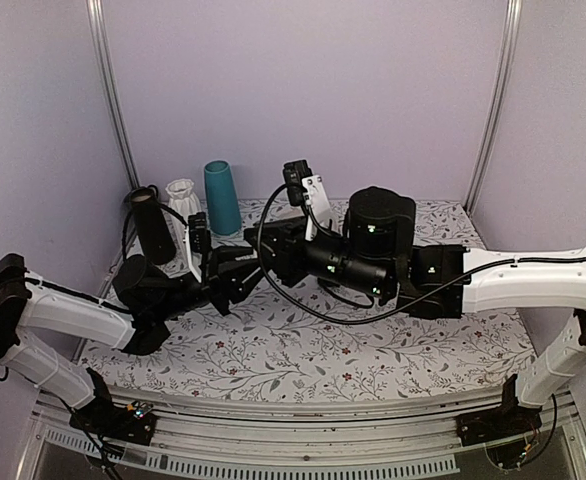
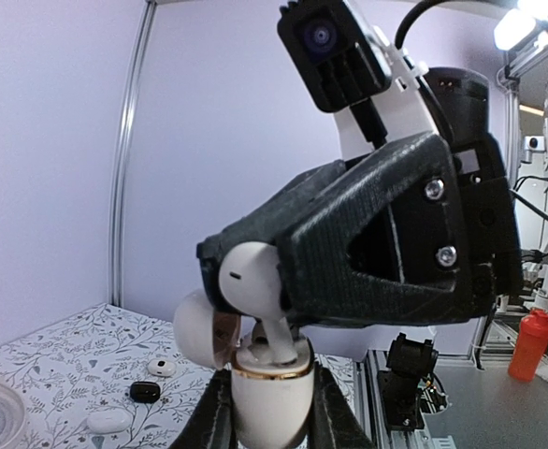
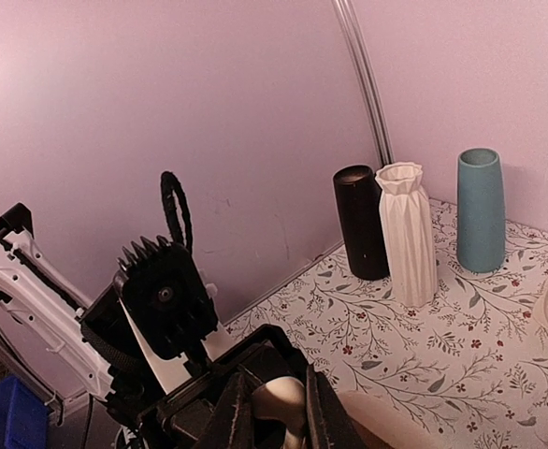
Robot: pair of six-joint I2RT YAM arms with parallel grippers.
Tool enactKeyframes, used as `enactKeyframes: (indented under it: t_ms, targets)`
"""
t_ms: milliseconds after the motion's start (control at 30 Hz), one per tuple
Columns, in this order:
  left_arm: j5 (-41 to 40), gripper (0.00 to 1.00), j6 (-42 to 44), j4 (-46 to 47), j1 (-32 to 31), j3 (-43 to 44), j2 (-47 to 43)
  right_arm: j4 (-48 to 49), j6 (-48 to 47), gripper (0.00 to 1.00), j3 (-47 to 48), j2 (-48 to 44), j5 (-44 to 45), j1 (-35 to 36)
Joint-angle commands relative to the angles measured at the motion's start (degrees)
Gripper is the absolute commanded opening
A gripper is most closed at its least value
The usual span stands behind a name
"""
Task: Insert the wireless bluetooth earbuds into the charging case
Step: Place the left earbud in the left side groove of the charging case.
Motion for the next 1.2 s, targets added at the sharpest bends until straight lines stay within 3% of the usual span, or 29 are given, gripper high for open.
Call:
enactKeyframes:
  t_ms: [0, 1167]
  targets:
    - [1.54, 0.0, 0.37, 12.0, -0.17, 2.22, -4.22, -11.94, 0.07, 0.16, -1.91, 3.46, 2.53, 0.01]
    - [4.3, 0.0, 2.29, 7.36, -1.64, 4.25, -7.23, -11.16, -2.88, 0.15, -2.08, 4.85, 9.01, 0.08]
